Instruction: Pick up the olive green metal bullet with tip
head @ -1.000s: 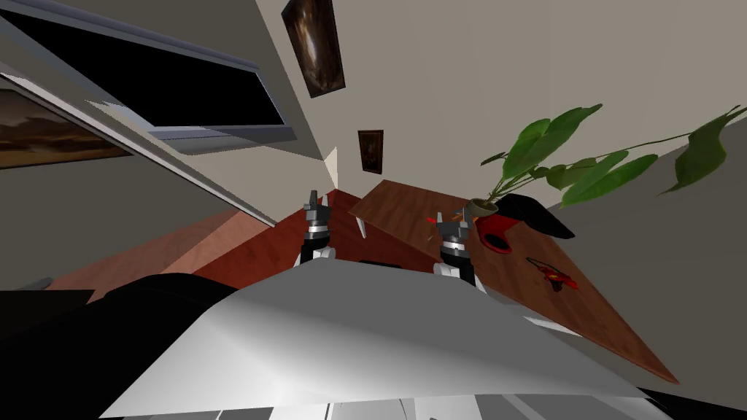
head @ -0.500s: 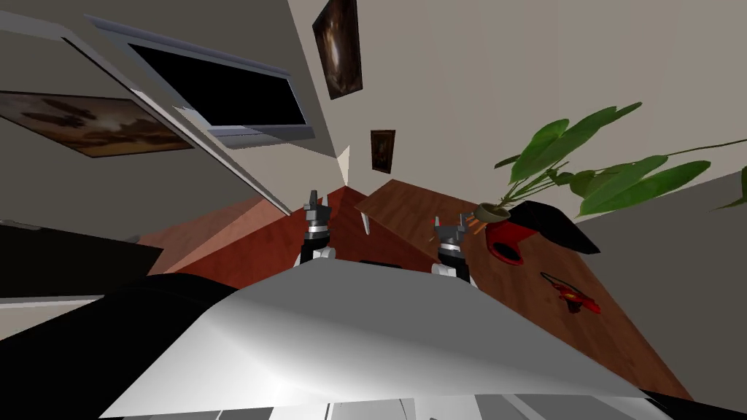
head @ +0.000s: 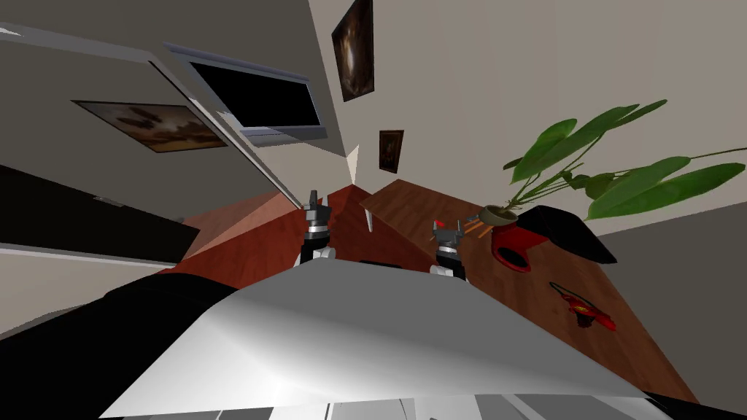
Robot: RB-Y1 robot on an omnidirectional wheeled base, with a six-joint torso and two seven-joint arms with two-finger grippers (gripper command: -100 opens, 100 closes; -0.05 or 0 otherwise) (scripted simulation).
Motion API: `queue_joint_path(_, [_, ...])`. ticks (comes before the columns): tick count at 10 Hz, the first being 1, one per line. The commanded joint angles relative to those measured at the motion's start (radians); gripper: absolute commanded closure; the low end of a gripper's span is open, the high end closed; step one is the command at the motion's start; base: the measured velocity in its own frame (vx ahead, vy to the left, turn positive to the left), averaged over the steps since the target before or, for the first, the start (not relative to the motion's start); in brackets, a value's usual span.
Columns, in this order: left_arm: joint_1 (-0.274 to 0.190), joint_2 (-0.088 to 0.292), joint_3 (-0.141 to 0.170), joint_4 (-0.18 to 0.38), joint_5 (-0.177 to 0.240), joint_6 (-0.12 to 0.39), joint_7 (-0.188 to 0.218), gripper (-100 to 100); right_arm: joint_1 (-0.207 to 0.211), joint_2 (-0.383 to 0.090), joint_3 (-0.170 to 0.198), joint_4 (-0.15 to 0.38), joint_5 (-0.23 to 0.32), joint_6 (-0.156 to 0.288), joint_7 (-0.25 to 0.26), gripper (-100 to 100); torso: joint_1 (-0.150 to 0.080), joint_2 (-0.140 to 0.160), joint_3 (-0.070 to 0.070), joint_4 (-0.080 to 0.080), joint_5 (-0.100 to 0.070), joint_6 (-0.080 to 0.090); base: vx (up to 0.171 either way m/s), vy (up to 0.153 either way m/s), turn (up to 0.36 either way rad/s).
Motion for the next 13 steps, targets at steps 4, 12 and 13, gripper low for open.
queue_joint_path(4, [0.000, 0.000, 0.000, 0.000, 0.000, 0.000, 0.000, 0, -0.031, 0.006, 0.005, 0.118, -0.055, -0.016, -0.081, -100, -0.001, 0.000, 0.000, 0.000, 0.000, -0.001, -0.072, -0.068, 0.185])
queue_joint_path(12, [0.000, 0.000, 0.000, 0.000, 0.000, 0.000, 0.000, 0, -0.118, 0.009, 0.026, 0.356, -0.194, -0.050, -0.255, -100, -0.002, -0.002, -0.001, 0.000, 0.000, 0.000, -0.072, -0.073, 0.194])
queue_joint_path(13, [0.000, 0.000, 0.000, 0.000, 0.000, 0.000, 0.000, 0, -0.118, 0.009, 0.026, 0.385, -0.194, -0.050, -0.255, -100, -0.004, 0.000, 0.000, 0.000, -0.001, 0.000, -0.058, -0.082, 0.116])
